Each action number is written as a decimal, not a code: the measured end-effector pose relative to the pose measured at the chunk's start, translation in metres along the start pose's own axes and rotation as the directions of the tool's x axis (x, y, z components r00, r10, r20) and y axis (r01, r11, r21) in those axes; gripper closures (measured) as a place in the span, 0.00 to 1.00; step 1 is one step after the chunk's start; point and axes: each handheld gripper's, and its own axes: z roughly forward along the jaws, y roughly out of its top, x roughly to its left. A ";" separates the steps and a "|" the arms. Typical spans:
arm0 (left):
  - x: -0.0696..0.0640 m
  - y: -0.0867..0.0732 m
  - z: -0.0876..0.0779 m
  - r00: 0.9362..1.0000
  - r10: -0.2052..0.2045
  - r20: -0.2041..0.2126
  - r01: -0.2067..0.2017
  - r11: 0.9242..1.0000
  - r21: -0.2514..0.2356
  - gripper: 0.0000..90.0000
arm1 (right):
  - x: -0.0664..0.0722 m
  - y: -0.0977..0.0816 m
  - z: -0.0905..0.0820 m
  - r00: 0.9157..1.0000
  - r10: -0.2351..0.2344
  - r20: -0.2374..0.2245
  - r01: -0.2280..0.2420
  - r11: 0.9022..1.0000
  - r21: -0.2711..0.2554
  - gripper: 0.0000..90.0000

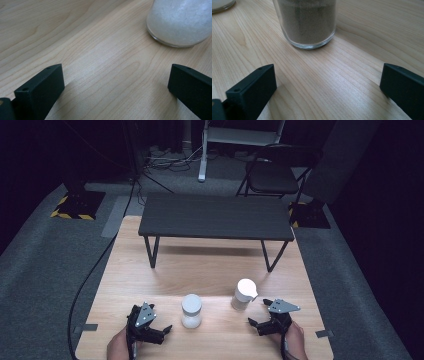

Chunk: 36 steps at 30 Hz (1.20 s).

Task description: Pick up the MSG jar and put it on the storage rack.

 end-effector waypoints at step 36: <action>0.001 0.003 -0.001 1.000 -0.008 -0.011 0.008 1.000 0.013 0.00 | -0.003 0.000 -0.002 1.000 -0.008 -0.015 0.009 1.000 0.008 0.01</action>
